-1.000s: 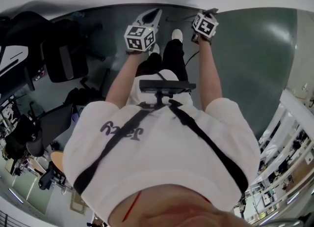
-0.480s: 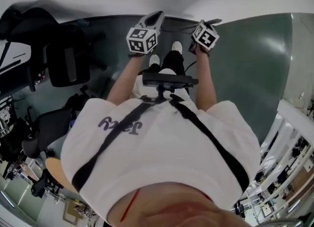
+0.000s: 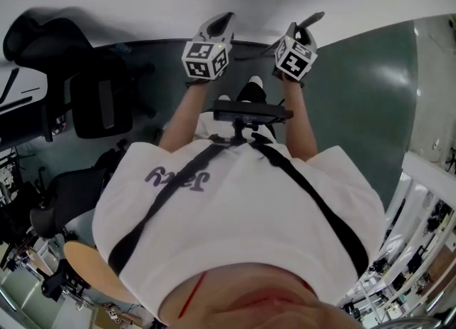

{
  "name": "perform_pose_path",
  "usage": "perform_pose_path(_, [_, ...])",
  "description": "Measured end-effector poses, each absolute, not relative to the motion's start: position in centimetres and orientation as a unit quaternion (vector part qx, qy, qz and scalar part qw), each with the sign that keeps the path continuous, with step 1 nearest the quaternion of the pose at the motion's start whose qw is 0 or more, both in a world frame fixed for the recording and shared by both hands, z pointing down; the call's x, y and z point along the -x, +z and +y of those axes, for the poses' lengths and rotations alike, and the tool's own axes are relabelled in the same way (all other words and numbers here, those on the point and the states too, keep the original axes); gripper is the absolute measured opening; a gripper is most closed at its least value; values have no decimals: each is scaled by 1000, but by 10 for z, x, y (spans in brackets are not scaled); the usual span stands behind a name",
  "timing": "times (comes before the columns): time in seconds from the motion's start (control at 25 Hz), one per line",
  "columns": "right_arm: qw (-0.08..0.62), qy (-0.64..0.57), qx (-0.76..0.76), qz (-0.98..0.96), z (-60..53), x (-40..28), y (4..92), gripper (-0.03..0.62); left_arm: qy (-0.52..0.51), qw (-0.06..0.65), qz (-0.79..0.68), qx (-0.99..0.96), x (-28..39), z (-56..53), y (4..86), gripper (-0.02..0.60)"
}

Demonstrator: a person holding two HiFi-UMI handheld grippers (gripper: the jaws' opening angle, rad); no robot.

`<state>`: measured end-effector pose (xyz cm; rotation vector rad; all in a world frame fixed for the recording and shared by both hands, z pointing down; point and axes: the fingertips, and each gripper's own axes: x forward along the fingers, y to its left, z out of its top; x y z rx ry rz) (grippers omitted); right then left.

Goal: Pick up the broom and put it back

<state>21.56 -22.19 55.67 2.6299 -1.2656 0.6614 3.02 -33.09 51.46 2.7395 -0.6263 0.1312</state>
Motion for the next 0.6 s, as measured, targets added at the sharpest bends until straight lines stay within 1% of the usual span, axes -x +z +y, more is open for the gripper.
perform_pose_path(0.2, [72,158,-884,-433,-231,-211,505,94,18,129,-224,-966,-28,-338,477,12])
perform_pose_path(0.4, [48,93,-902,-419,-221,-224,448,94,-10,150,-249,-957,-33,-341,443,12])
perform_pose_path(0.6, [30,72,-906,-416,-218,-225,419,94,-22,133,-242,-961,-32,-338,424,12])
